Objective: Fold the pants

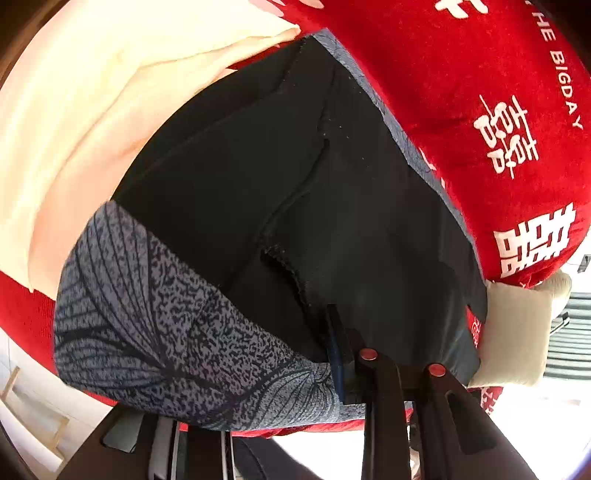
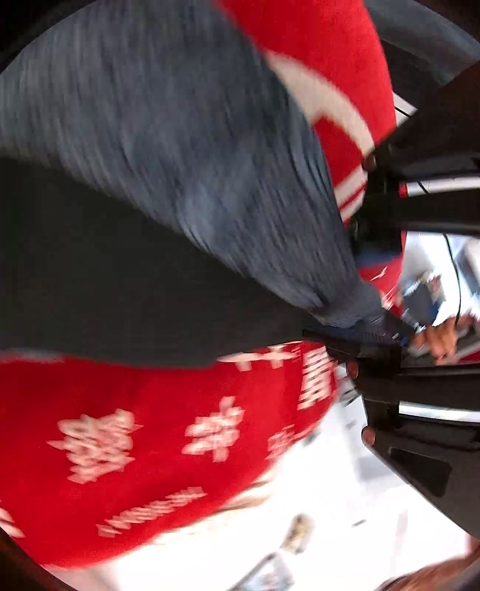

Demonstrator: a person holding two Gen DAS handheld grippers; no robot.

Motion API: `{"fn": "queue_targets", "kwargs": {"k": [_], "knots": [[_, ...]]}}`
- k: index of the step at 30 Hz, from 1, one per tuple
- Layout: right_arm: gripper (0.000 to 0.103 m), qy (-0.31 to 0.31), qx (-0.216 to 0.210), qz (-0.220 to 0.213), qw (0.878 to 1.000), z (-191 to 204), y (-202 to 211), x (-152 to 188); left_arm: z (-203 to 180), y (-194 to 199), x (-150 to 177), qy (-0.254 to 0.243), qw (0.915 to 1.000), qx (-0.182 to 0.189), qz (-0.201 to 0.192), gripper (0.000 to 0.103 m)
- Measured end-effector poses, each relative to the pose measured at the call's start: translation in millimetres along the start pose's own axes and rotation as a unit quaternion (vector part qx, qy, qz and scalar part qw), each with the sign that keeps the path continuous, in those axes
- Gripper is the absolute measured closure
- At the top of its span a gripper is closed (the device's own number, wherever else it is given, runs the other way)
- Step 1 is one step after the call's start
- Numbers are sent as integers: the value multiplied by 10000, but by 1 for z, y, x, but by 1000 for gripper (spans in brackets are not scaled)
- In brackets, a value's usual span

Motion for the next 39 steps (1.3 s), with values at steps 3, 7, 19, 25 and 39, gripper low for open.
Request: {"fn": "queue_targets", "kwargs": {"k": [3, 7, 19, 25, 39], "knots": [[94, 188, 170, -84, 9996, 23, 9, 1, -13, 11, -4, -139, 9999, -37, 6, 73], [94, 1322, 601, 191, 9892, 98, 3, -13, -35, 33, -27, -265, 9995, -48, -133, 73], [94, 2092, 1529, 1403, 9556, 186, -118, -166, -101, -31, -169, -391, 9953, -636, -613, 72], [91, 1880, 2007, 1739, 9456, 156, -177, -230, -105, -85, -211, -271, 9938, -881, -620, 71], [32, 2791, 1726, 1753, 9282, 225, -163, -204, -156, -15, -187, -1623, 9639, -1842, -1028, 12]]}}
Point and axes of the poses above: each gripper's, at about its wrist camera, not at the fingertips, and y roughly against the way its jaws point, z to its left, x to its underside, the point moved 2 cm from there along -y, roughly the way its jaws point, and after that the axes turned 4 degrees about -z, right-handed, at the moved point
